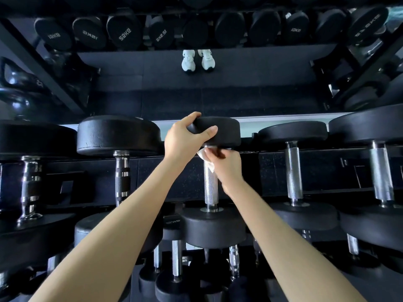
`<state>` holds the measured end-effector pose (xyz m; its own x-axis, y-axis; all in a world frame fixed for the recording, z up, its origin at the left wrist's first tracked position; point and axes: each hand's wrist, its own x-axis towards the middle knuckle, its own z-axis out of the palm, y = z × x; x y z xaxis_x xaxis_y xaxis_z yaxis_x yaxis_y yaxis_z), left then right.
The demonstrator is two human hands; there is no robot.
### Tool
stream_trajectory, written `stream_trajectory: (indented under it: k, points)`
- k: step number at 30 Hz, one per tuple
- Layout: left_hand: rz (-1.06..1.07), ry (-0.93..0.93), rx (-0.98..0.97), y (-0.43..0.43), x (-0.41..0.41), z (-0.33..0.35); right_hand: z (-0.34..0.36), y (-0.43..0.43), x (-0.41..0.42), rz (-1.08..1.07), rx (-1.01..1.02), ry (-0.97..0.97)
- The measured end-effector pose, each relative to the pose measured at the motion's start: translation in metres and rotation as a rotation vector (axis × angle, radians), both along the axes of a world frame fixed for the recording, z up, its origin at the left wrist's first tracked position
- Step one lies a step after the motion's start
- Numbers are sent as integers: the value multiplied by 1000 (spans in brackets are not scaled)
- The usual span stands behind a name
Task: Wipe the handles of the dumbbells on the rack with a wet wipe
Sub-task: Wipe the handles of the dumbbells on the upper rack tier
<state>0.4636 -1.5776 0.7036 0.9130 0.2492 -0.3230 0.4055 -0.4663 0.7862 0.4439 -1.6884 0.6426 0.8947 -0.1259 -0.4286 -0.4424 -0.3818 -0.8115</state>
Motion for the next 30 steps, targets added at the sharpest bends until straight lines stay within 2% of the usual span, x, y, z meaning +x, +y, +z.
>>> stream_trajectory:
  k: [2, 3, 6, 10, 15, 19, 22, 26, 30]
  points:
    - [10, 4, -19, -1, 1, 1, 2, -15, 5, 99, 179, 88]
    - [10, 4, -30, -1, 0, 2, 4, -21, 5, 171, 198, 113]
    - [5, -2, -43, -1, 0, 2, 3, -32, -8, 306, 180, 177]
    - [-2, -4, -44, -1, 0, 5, -3, -40, -35, 335, 180, 304]
    - [-7, -5, -53, -1, -2, 7, -8, -51, -53, 496, 237, 406]
    - [-14, -5, -52, 0, -2, 6, -12, -54, -43, 525, 230, 467]
    - [-18, -11, -48, 0, -2, 5, -21, -57, -32, 496, 426, 549]
    - [-15, -20, -42, 0, -3, 5, -37, -58, -31, 372, 846, 654]
    - [-7, -24, -40, 0, -3, 5, -45, -51, -27, 354, 1013, 643]
